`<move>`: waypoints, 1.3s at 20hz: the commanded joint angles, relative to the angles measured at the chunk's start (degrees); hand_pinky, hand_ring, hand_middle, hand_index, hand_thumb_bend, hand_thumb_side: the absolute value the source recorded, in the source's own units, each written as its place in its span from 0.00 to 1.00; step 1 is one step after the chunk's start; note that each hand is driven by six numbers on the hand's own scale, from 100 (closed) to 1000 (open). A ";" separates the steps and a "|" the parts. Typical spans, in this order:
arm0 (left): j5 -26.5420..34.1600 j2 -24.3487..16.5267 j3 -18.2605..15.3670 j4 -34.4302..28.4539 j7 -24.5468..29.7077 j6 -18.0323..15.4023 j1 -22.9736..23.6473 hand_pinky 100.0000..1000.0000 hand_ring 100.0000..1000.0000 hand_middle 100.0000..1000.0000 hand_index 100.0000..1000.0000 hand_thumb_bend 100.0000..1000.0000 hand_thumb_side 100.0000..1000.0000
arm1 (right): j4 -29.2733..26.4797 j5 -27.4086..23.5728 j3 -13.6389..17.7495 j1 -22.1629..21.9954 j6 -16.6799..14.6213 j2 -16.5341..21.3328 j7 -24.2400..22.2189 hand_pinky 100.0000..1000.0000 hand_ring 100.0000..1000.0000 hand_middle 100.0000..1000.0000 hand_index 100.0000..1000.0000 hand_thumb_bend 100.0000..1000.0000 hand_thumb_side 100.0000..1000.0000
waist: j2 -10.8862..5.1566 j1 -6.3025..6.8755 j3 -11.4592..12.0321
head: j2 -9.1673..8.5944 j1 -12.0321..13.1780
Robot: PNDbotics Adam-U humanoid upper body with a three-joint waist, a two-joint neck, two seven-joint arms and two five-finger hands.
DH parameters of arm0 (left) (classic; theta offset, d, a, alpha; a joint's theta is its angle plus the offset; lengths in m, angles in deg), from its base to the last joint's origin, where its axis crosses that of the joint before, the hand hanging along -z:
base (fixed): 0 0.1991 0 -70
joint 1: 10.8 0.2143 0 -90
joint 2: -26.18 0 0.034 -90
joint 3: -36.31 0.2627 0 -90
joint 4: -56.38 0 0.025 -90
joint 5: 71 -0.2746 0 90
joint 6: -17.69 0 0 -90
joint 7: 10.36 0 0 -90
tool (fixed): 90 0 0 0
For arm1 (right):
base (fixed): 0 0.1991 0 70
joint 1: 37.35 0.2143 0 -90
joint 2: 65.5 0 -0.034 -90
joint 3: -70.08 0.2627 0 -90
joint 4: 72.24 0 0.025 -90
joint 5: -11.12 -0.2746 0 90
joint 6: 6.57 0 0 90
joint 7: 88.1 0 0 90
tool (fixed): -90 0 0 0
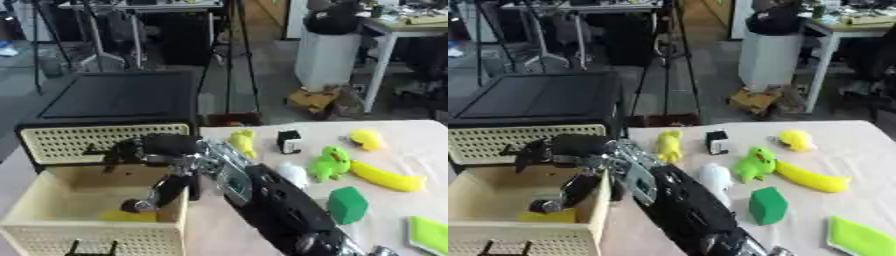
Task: Pick up objects from table and place into drawer.
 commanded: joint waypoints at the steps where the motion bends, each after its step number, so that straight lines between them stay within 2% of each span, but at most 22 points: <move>1: 0.14 -1.18 -0.18 -1.40 -0.29 -0.04 -0.34 0.11 0.02 0.29 0.74 0.56 1.00 | -2.63 -1.35 1.07 0.84 0.70 1.51 1.84 0.59 0.70 0.77 0.82 0.08 0.47 | -1.17 0.28 -0.36 | -0.25 0.44; 2: 0.02 -1.36 -0.23 -1.60 -0.45 -0.04 -0.17 0.11 0.03 0.29 0.74 0.56 1.00 | -3.33 -2.30 1.50 0.69 1.24 1.94 2.92 0.58 0.69 0.76 0.81 0.00 0.52 | -1.40 0.31 -0.66 | -0.19 0.70; 8: -0.16 -2.51 -0.78 -2.58 -2.15 0.21 0.97 0.12 0.06 0.31 0.74 0.56 1.00 | -9.30 -11.63 3.05 -1.79 5.83 6.30 9.36 0.57 0.69 0.75 0.79 0.00 0.56 | -2.89 0.10 -2.82 | 1.02 2.39; 12: 0.03 -3.68 -1.19 -2.78 -3.97 0.42 2.24 0.13 0.06 0.31 0.73 0.58 1.00 | -17.78 -18.42 5.36 -6.34 9.88 12.04 13.17 0.57 0.69 0.74 0.79 0.00 0.57 | -3.85 -0.31 -5.14 | 1.78 4.23; 15: -0.61 -4.60 -1.25 -2.34 -3.63 0.48 3.30 0.13 0.06 0.31 0.74 0.60 1.00 | -24.34 -22.33 8.53 -10.78 13.19 16.81 16.68 0.56 0.68 0.73 0.78 0.00 0.58 | -4.05 -0.70 -6.85 | 2.29 5.64; 18: -1.49 -5.32 -1.39 -1.90 -2.67 0.42 4.13 0.13 0.06 0.32 0.73 0.60 1.00 | -30.04 -25.54 11.63 -15.82 15.23 20.80 19.63 0.56 0.67 0.72 0.77 0.00 0.58 | -3.98 -1.14 -8.42 | 2.67 6.59; 23: -1.68 -7.14 -0.08 -1.16 2.04 -0.89 5.31 0.16 0.10 0.35 0.72 0.56 1.00 | -36.16 -26.27 16.57 -24.34 17.49 25.19 23.16 0.56 0.67 0.72 0.77 0.00 0.58 | -3.42 -1.58 -10.82 | 3.06 8.08; 26: 3.13 -9.57 1.70 -0.89 6.49 -3.85 6.86 0.16 0.09 0.36 0.70 0.53 1.00 | -36.61 -26.01 18.99 -28.56 18.60 25.62 25.20 0.56 0.67 0.72 0.77 0.00 0.58 | -3.11 -1.68 -12.07 | 3.14 8.82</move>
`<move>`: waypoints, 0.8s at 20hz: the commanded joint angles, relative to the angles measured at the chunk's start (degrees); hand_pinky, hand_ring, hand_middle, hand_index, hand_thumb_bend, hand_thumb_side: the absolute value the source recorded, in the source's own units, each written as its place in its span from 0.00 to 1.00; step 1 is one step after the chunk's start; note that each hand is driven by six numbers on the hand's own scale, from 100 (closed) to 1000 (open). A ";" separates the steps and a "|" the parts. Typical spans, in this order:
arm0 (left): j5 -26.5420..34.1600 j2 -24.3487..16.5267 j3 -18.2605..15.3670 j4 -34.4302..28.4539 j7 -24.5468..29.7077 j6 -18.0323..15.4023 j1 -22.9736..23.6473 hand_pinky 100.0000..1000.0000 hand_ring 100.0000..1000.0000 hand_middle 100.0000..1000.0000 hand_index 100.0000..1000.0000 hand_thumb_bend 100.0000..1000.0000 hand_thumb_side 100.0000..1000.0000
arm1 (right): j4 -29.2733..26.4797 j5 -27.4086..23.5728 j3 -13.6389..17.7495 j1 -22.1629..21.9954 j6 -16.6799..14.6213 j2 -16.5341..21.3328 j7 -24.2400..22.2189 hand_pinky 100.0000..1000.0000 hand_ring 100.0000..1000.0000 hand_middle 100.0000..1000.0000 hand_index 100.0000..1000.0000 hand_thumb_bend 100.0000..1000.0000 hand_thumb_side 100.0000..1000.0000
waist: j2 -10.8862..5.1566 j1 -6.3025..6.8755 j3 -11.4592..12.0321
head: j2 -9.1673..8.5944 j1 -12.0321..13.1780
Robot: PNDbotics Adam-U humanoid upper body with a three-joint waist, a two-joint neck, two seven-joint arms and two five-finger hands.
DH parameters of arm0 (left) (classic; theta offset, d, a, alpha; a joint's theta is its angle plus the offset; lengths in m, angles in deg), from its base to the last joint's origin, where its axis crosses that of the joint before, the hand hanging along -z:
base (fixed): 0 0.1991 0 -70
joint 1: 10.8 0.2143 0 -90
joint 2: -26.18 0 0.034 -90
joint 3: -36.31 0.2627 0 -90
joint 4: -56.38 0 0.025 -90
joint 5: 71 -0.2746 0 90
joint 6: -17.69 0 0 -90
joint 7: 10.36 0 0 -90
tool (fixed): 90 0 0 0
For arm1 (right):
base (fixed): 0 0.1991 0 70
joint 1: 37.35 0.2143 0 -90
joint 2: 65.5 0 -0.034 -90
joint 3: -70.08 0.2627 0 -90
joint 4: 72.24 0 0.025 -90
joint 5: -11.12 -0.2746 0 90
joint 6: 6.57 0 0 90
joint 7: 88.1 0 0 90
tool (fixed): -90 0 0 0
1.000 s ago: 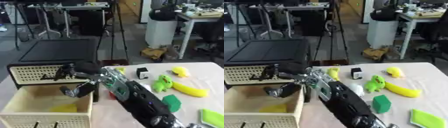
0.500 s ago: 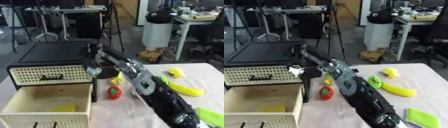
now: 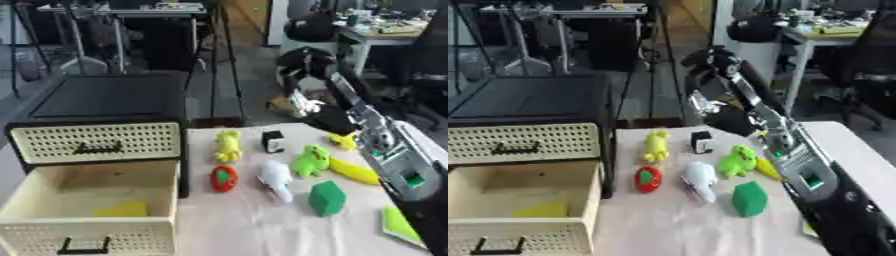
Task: Pick up objects from table and place into drawer.
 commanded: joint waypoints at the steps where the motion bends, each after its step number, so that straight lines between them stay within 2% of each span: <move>1: 6.35 -4.36 1.76 0.02 4.57 -3.08 1.02 0.15 0.09 0.36 0.69 0.50 1.00 | -1.40 -0.22 3.32 -1.99 1.16 2.25 2.47 0.56 0.67 0.72 0.77 0.00 0.58 | -0.24 0.13 -0.50 | 0.59 0.88; 4: 18.01 -8.17 4.38 1.33 8.29 -4.96 3.50 0.14 0.09 0.37 0.67 0.43 1.00 | -0.33 0.18 5.54 -4.95 1.93 2.44 4.88 0.56 0.67 0.72 0.76 0.00 0.58 | -0.17 0.27 -0.94 | 0.75 1.14; 6: 24.03 -10.98 6.47 2.15 11.60 -5.03 4.99 0.17 0.14 0.41 0.69 0.36 1.00 | 0.39 0.36 6.71 -6.30 2.25 2.42 6.29 0.55 0.67 0.72 0.76 0.00 0.58 | -0.21 0.37 -1.09 | 0.89 1.24; 8: 25.37 -13.49 7.94 2.55 15.61 -4.46 6.22 0.20 0.18 0.44 0.70 0.33 1.00 | 1.06 0.51 7.59 -7.21 2.49 2.34 7.38 0.55 0.67 0.72 0.76 0.00 0.58 | -0.33 0.46 -1.16 | 1.11 1.36; 10: 24.91 -15.40 9.29 2.59 19.53 -3.50 7.00 0.24 0.26 0.49 0.71 0.31 1.00 | 1.67 0.63 8.20 -7.76 2.63 2.27 8.14 0.55 0.67 0.72 0.76 0.00 0.58 | -0.53 0.55 -1.19 | 1.43 1.47; 13: 23.78 -17.72 11.90 2.65 26.31 -1.86 7.72 0.32 0.44 0.63 0.74 0.32 1.00 | 2.48 0.63 8.79 -8.04 2.72 2.19 8.94 0.55 0.67 0.72 0.76 0.00 0.58 | -0.86 0.74 -1.18 | 1.85 1.71; 16: 22.82 -18.31 13.83 3.15 32.33 0.03 8.07 0.39 0.57 0.74 0.76 0.34 1.00 | 2.98 0.50 9.10 -8.08 2.68 2.12 9.45 0.55 0.67 0.72 0.76 0.00 0.58 | -1.13 0.90 -1.14 | 2.14 1.92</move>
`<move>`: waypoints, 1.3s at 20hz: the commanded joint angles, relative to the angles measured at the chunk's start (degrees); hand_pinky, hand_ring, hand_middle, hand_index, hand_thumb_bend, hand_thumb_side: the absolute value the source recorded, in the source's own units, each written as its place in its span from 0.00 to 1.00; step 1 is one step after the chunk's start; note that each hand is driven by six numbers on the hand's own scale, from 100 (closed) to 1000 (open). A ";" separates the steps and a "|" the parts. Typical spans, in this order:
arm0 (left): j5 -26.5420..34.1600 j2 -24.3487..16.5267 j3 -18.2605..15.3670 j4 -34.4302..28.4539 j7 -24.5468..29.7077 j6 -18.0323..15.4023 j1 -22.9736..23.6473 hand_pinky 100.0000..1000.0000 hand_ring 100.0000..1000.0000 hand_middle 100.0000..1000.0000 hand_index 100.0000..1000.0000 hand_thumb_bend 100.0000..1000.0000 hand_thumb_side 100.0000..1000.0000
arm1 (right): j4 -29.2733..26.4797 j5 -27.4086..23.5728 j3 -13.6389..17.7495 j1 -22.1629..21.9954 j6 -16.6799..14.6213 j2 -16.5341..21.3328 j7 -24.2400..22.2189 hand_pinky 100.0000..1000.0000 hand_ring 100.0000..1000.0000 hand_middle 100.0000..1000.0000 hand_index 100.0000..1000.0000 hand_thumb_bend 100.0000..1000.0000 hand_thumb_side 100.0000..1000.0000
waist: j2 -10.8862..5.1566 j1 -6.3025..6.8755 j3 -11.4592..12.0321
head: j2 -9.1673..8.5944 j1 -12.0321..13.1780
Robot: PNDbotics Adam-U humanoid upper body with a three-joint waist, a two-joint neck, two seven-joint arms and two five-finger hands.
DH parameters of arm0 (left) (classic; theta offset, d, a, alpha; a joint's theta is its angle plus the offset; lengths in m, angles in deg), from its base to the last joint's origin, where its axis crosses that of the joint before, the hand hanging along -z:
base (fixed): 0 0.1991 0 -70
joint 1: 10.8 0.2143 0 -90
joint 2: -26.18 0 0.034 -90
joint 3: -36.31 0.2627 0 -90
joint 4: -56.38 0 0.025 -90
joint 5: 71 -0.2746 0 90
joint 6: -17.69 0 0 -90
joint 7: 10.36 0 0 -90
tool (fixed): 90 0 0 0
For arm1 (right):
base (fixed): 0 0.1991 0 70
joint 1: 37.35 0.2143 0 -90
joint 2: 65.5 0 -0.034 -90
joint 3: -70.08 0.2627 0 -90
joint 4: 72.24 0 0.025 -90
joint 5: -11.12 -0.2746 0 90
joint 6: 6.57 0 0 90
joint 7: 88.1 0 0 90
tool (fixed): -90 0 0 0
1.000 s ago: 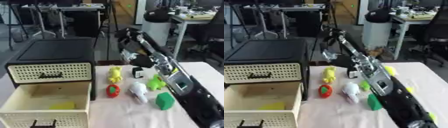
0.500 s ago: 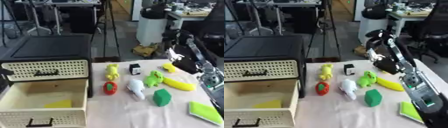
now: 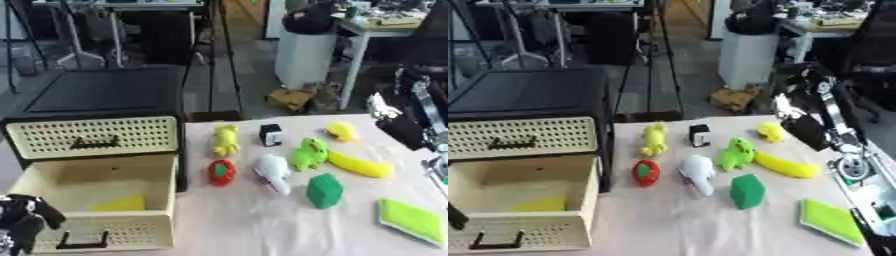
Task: Pick up objects from table and place into drawer.
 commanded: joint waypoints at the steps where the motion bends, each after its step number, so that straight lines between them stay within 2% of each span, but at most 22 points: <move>1: -1.03 -2.11 1.42 0.06 5.59 1.80 -0.35 0.41 0.61 0.77 0.78 0.35 1.00 | 0.12 0.12 1.02 0.45 -0.04 1.56 0.73 0.55 0.67 0.72 0.76 0.00 0.59 | -0.57 0.15 0.02 | 0.63 0.32; 4: -4.13 -0.72 3.06 1.02 8.59 4.15 -0.83 0.49 0.70 0.84 0.82 0.37 1.00 | 0.34 -0.02 0.92 0.63 -0.14 1.40 0.74 0.55 0.67 0.72 0.76 0.00 0.59 | -0.63 0.11 -0.10 | 0.74 0.51; 8: -11.59 1.69 5.43 2.63 9.03 7.34 -1.46 0.65 0.78 0.90 0.89 0.32 1.00 | 0.49 -0.14 0.70 0.90 -0.27 1.23 0.57 0.55 0.67 0.72 0.76 0.00 0.59 | -0.57 0.01 -0.35 | 0.82 0.78; 11: -17.15 3.25 6.81 3.94 8.61 8.32 -1.42 0.73 0.83 0.94 0.92 0.30 1.00 | 0.60 -0.26 0.63 0.99 -0.30 1.10 0.51 0.55 0.67 0.72 0.76 0.00 0.59 | -0.47 0.02 -0.48 | 0.96 1.02; 14: -19.62 4.32 8.02 5.61 7.85 9.00 -1.30 0.80 0.87 0.97 0.95 0.29 1.00 | 0.68 -0.39 0.53 1.18 -0.37 0.86 0.46 0.55 0.67 0.72 0.76 0.00 0.59 | -0.37 0.05 -0.63 | 1.01 1.10; 19: -22.48 5.63 9.27 7.61 5.78 9.54 -1.85 0.85 0.89 0.99 0.97 0.27 1.00 | 0.77 -0.51 0.41 1.30 -0.44 0.64 0.35 0.55 0.67 0.72 0.76 0.00 0.59 | -0.30 0.01 -0.76 | 1.06 1.25; 26: -27.81 8.53 8.57 9.47 0.09 8.69 -4.10 0.86 0.90 0.99 0.97 0.25 1.00 | 0.85 -0.64 0.19 1.32 -0.54 0.16 0.13 0.55 0.67 0.72 0.76 0.00 0.59 | -0.16 -0.26 -0.79 | 0.85 1.46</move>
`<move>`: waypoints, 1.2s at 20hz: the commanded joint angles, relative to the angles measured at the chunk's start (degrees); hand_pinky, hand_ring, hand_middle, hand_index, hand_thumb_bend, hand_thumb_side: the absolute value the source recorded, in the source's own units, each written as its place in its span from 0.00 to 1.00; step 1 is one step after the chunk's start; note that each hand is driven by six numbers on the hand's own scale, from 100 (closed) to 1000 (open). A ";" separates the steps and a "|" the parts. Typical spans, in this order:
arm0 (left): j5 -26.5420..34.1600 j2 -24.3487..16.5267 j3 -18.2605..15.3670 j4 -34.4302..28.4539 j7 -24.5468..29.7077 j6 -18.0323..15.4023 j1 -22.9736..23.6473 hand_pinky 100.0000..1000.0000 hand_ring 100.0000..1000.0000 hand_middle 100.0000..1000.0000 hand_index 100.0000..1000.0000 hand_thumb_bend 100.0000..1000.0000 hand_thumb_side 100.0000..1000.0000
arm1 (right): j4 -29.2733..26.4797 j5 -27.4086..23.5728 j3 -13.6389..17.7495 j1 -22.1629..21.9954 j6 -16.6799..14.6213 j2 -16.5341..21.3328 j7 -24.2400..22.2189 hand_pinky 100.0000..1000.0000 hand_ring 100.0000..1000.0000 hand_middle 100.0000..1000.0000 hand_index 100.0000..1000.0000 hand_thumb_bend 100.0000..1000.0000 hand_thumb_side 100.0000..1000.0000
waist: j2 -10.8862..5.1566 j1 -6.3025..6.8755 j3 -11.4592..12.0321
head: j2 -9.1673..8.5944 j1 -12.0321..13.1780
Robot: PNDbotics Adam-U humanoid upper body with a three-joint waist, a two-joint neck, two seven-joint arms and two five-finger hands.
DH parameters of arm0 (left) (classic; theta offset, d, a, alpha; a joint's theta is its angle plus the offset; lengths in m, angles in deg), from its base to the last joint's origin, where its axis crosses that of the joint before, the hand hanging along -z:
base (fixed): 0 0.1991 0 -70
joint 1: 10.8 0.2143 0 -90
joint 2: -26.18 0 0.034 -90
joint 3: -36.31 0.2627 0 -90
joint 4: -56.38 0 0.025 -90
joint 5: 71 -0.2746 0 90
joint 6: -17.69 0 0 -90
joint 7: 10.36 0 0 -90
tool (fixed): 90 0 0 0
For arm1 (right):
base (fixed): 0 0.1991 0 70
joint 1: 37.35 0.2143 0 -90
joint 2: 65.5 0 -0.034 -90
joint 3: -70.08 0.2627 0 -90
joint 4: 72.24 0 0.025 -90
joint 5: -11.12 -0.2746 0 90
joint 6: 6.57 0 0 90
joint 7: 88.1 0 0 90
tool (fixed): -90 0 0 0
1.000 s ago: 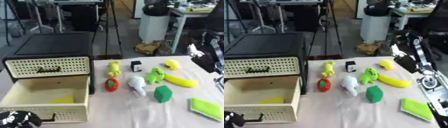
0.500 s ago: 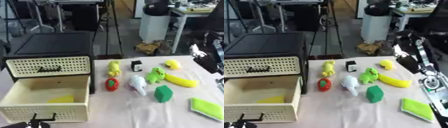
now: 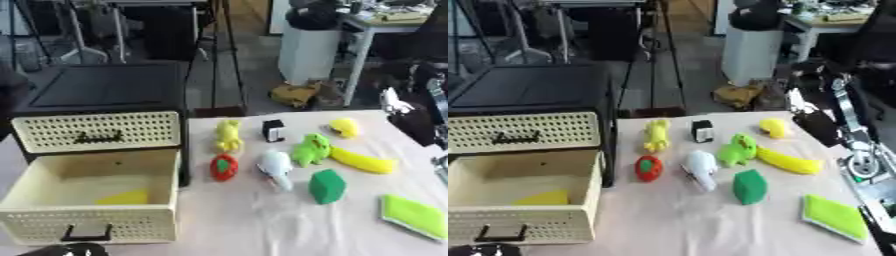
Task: Pick up objects from table and place into drawer.
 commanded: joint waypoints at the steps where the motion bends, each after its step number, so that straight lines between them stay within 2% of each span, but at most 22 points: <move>1: -2.60 0.70 -1.00 0.23 -2.43 -0.52 -1.78 0.86 0.90 0.99 0.97 0.25 1.00 | -0.24 -0.40 0.14 0.77 -0.13 0.83 -0.13 0.55 0.67 0.72 0.76 0.00 0.59 | -0.24 -0.09 -0.05 | 0.08 0.35; 8: -7.79 4.09 -1.34 3.06 -4.69 -2.03 -5.01 0.85 0.89 0.98 0.97 0.25 1.00 | -0.24 -0.53 -0.36 0.98 -0.29 0.31 -0.61 0.55 0.67 0.72 0.76 0.00 0.59 | 0.11 -0.40 -0.39 | -0.10 0.77; 16: -13.56 8.17 -1.85 9.20 -7.54 -2.87 -10.44 0.86 0.89 0.98 0.96 0.24 1.00 | -0.34 -0.67 -0.81 1.47 -0.45 -0.49 -1.05 0.55 0.66 0.71 0.76 0.00 0.60 | 0.82 -1.02 -1.29 | -0.95 1.37; 24: -21.52 11.50 -5.24 16.79 -13.40 -2.20 -15.33 0.86 0.89 0.96 0.96 0.25 1.00 | -0.09 -0.67 -1.04 2.10 -0.43 -1.26 -1.29 0.55 0.66 0.71 0.76 0.00 0.60 | 1.53 -1.37 -1.84 | -1.55 1.63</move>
